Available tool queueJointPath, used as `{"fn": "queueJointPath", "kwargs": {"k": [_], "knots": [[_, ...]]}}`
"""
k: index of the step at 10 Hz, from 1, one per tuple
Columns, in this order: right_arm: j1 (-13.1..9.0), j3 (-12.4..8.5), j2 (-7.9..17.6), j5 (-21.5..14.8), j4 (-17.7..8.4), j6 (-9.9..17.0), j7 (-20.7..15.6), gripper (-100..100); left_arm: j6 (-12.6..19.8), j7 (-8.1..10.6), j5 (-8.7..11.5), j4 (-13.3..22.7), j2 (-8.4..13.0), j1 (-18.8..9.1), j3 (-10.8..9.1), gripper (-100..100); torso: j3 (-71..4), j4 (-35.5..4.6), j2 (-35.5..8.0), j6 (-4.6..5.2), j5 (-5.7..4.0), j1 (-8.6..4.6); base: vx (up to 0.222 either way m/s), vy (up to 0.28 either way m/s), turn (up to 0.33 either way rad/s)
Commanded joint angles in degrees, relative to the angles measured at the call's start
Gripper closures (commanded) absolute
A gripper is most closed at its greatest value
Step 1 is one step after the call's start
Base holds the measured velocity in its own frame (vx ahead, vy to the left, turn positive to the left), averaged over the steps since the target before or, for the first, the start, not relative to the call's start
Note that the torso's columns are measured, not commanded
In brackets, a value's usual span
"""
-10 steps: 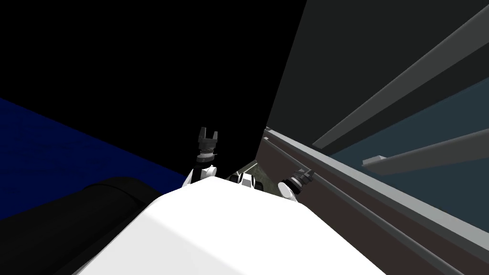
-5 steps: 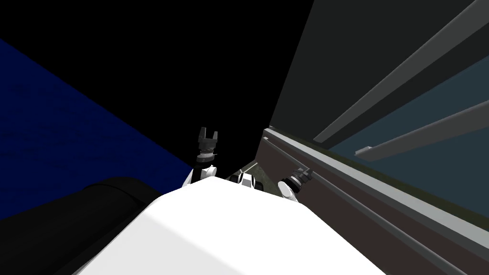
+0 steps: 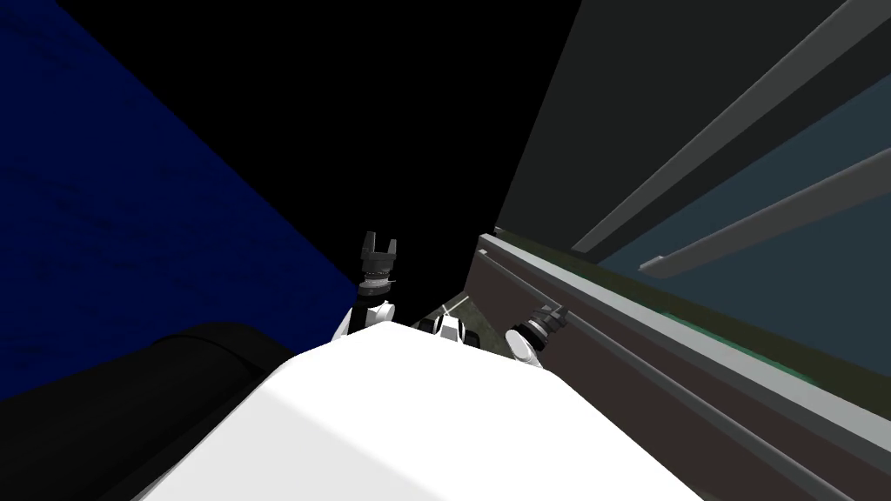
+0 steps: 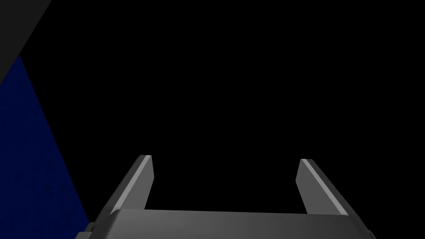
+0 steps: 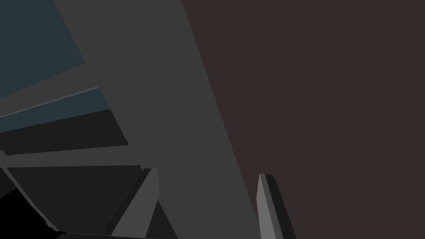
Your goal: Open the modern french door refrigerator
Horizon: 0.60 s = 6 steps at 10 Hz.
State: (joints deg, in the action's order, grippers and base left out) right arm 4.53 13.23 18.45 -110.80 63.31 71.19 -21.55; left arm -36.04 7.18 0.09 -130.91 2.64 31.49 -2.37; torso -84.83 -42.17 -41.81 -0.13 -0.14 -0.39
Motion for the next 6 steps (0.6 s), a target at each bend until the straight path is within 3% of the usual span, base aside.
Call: {"fn": "queueJointPath", "kwargs": {"k": [1, 6], "knots": [[-2.3, 2.3, -0.9, 2.6, -1.7, 3.1, -2.1, 100, 0.0, 0.00, 0.0, 0.0, 0.0, 0.0, -0.01, 0, 0.1, 0.0, -0.1, -0.32, -0.13, -0.01, -0.140, -0.046, 0.155], [-8.0, 8.2, -3.3, 9.1, -6.1, 10.8, -7.3, 100, 0.0, 0.00, 0.0, 0.0, 0.0, 0.0, 0.00, 0, 0.1, 0.1, -0.1, -0.11, -0.18, 0.20, -0.158, -0.025, 0.150]]}}
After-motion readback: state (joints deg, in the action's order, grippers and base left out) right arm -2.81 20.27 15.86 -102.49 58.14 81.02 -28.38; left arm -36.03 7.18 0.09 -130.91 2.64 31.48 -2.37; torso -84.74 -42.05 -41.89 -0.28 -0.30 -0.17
